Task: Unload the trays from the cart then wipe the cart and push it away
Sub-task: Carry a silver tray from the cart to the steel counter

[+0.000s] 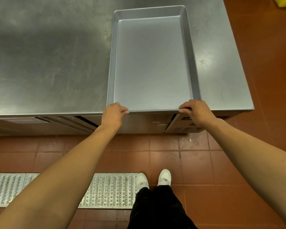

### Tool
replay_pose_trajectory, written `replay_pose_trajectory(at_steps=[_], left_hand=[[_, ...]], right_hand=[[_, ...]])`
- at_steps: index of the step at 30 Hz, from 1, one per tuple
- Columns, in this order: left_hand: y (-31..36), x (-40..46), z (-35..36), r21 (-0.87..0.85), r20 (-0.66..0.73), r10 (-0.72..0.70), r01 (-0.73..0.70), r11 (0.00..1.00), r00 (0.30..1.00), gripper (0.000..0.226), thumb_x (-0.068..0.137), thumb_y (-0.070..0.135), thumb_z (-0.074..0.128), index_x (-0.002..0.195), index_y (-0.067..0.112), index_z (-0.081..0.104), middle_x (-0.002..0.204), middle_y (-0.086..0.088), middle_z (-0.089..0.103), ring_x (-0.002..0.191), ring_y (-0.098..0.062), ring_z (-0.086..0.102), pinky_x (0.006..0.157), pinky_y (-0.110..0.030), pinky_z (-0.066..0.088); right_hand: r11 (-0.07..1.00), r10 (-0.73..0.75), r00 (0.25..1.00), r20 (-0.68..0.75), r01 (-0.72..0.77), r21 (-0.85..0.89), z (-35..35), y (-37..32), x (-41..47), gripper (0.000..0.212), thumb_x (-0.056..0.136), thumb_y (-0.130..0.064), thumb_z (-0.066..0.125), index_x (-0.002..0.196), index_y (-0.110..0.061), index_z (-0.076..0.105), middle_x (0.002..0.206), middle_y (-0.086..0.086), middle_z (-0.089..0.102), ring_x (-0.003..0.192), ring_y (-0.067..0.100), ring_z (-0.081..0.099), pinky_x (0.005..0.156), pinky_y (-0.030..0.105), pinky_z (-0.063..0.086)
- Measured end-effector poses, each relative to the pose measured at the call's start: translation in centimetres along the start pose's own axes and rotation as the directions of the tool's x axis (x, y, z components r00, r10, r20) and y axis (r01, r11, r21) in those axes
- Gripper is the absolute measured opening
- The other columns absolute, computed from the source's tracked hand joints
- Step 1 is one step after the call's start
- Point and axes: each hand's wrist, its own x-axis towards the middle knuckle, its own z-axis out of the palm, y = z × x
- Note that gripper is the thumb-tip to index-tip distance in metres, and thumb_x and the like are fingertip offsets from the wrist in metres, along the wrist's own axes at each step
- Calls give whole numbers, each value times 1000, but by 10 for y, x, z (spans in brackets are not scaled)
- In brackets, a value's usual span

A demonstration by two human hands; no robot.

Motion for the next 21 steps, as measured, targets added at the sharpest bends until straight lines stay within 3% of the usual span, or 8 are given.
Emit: replay_pose_trajectory(at_steps=[4,8,12,17,21], left_hand=[[-1,0,2,-16,4,1,-1,1000,1000,22,102,25,60,106,15,79,104,-10,67,98,-31,64,84,-37,51],[-2,0,3,-13,10,13,-13,1000,1000,22,102,25,61,106,15,79,102,-10,66,96,-30,64,81,-35,49],[-3,-3,2,-11,10,43,-43,999,999,23,102,27,60,113,15,77,108,-10,69,102,-32,65,88,-40,53],[-2,-11,-9,-38,8,125,-125,991,992,46,99,37,64,137,11,63,140,-11,61,130,-32,53,110,-43,41],[5,-9,-32,-49,-33,117,-119,992,993,54,99,44,62,144,15,56,150,-9,53,140,-28,45,117,-45,33]], right_hand=[[1000,3,1000,20,-3,-16,-1,0,-1,24,100,-27,64,115,-14,77,112,5,73,99,19,64,84,25,44],[1000,15,1000,26,-15,-7,-3,-3,-2,24,100,-25,64,115,-12,77,112,5,73,96,14,60,84,25,43],[998,62,996,66,-61,-14,-3,-2,-2,30,100,-30,63,122,-14,74,118,6,72,108,24,66,87,26,44],[992,121,991,51,-122,28,-13,-11,-7,55,98,-59,54,143,-28,56,150,1,52,137,25,48,112,42,39],[996,90,996,4,-90,11,-32,-24,-11,60,100,-65,42,150,-31,48,159,-2,42,147,22,37,119,44,29]])
